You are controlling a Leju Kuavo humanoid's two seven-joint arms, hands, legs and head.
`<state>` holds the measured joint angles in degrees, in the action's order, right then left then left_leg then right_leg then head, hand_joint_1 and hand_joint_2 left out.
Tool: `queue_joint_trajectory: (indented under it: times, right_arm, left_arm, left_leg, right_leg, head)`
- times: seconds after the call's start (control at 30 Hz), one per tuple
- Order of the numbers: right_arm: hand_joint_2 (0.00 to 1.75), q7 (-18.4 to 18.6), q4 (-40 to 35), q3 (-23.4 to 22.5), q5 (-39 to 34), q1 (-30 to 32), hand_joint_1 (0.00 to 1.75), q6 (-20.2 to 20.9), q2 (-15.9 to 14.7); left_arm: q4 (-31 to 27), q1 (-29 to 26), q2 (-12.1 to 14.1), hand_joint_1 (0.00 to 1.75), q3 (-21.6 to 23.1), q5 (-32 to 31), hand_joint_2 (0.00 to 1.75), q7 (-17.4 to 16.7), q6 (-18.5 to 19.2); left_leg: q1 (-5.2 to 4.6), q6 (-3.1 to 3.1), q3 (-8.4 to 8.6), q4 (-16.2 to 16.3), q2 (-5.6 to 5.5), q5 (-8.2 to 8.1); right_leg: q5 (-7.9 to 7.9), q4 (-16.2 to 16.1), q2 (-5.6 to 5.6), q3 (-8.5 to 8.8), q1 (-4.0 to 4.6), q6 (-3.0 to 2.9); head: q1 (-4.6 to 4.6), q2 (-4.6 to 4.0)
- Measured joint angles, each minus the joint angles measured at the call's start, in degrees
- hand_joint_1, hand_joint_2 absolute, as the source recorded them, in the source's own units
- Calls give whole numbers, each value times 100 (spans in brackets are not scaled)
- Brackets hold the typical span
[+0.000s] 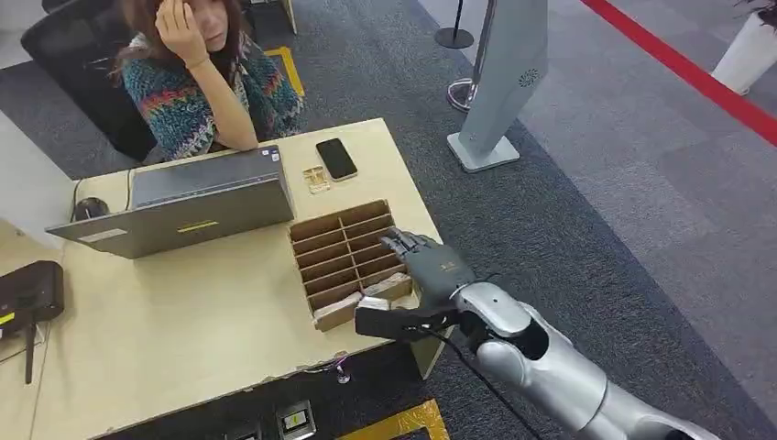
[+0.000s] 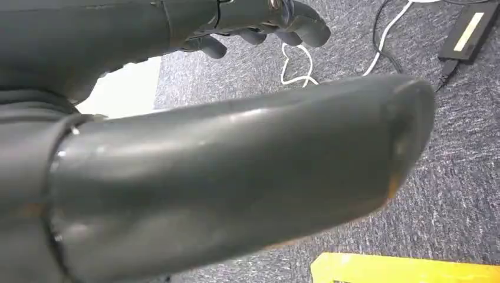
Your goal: Pass the card to the sensor for recognition and then transmit it.
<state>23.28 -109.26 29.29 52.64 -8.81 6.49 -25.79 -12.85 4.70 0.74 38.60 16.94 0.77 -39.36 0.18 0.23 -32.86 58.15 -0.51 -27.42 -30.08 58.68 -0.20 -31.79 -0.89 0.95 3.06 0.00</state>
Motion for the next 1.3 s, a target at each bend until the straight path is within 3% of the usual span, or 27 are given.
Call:
queue_joint_trajectory:
  times: [0.23,0.33,0.6,0.87,1.3]
  right_arm:
    - [175,11,0,26,36,-8,0,11,0]
    - [175,37,44,450,246,-194,0,-64,4]
    - [175,55,214,649,303,-239,0,-251,24]
    - [175,15,470,747,238,-270,0,-376,52]
    - [175,-55,973,741,238,-333,0,-907,131]
  left_arm:
    - [0,0,0,0,0,2,0,0,-2]
    - [-2,0,-2,0,0,66,0,7,-11]
    - [-2,0,-2,0,0,101,0,9,-9]
    - [-4,0,-4,0,0,153,0,9,-26]
    - [-4,3,-7,0,0,201,0,90,-68]
  left_leg:
    - [0,0,0,0,0,0]
    - [0,0,0,0,0,0]
    - [0,0,0,0,0,0]
    - [0,0,0,0,0,0]
    - [0,0,0,0,0,0]
  right_leg:
    - [0,0,0,0,0,0]
    - [0,0,1,0,0,0]
    - [0,0,0,0,0,0]
    - [0,0,0,0,0,0]
    - [0,0,0,0,0,0]
  head:
    - [0,0]
    - [0,0]
    - [0,0]
    - [0,0]
    - [0,0]
